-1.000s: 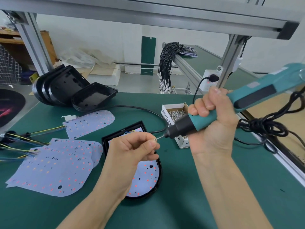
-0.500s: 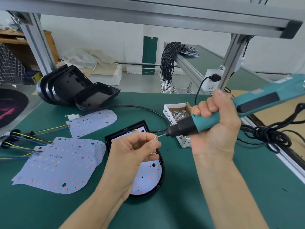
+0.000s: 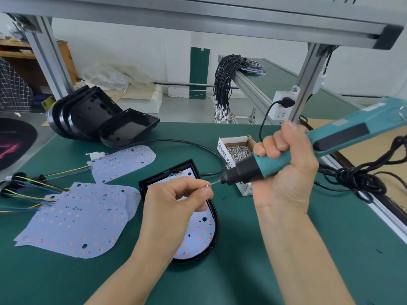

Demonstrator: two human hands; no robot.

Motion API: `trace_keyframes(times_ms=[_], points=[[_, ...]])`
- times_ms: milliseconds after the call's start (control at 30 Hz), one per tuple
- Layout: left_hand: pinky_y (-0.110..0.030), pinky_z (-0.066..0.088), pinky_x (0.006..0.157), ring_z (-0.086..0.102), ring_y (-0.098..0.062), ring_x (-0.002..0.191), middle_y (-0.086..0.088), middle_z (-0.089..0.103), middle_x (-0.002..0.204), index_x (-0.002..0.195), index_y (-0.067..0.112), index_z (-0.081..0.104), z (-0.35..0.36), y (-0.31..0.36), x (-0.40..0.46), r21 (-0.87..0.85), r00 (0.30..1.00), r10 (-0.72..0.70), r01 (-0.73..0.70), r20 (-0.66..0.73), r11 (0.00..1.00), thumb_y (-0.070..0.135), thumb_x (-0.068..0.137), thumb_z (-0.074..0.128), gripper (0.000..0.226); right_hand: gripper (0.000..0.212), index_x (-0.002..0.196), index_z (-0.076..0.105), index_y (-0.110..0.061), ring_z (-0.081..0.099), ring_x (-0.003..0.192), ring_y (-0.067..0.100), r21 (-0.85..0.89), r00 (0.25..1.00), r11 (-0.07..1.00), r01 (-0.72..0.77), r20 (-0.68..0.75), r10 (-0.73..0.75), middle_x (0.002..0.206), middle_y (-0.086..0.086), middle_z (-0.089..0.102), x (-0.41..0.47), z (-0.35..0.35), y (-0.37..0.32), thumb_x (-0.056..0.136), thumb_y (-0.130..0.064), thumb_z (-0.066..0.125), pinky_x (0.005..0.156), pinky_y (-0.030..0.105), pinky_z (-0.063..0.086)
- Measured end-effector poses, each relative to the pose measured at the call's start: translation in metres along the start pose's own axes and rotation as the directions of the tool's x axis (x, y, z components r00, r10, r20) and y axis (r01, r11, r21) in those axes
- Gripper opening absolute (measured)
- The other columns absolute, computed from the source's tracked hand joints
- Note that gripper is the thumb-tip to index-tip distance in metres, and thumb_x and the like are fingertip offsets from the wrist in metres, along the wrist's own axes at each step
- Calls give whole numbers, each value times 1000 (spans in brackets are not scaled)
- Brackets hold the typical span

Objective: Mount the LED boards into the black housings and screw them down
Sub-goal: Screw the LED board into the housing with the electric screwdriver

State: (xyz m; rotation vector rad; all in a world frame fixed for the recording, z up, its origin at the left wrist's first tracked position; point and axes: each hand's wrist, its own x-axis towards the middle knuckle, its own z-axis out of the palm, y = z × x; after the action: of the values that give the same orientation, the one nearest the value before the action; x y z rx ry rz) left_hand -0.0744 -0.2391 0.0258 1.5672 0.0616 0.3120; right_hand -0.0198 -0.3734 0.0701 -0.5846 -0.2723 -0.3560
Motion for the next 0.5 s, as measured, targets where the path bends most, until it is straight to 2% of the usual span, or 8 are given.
trace_keyframes(times_ms=[100,233,400,500], points=[[-8,46,57,68,-19,61,1,71,67,69,23,77,-1,-2,1,61,1000,4,-3,-6,998,4,78,74,20,33,56,38,-20,36,41,5,-3,1000,1000,0,3,0,49,-9,37,0,-1,1,81,-6,53,47,19,38],[-4,42,57,69,-12,62,10,70,70,69,26,75,-1,-5,0,133,1000,-15,15,-7,991,9,81,73,21,32,56,40,-21,36,42,6,-8,1000,1000,-15,-20,15,50,-8,37,-1,-4,5,80,-6,54,47,20,38],[-3,36,46,70,-10,71,14,71,75,71,28,75,-3,-7,-1,132,999,-25,29,-35,991,16,80,74,15,34,55,42,-22,38,43,6,3,999,1000,-18,-39,18,51,-9,38,-1,-5,8,83,-6,53,49,20,39],[-4,40,51,69,-9,74,16,72,76,73,30,76,-4,-9,0,107,1000,-3,5,-24,994,15,78,75,16,35,55,43,-22,38,43,6,15,999,1000,-22,-40,22,51,-9,39,0,-4,8,83,-6,54,49,20,40]])
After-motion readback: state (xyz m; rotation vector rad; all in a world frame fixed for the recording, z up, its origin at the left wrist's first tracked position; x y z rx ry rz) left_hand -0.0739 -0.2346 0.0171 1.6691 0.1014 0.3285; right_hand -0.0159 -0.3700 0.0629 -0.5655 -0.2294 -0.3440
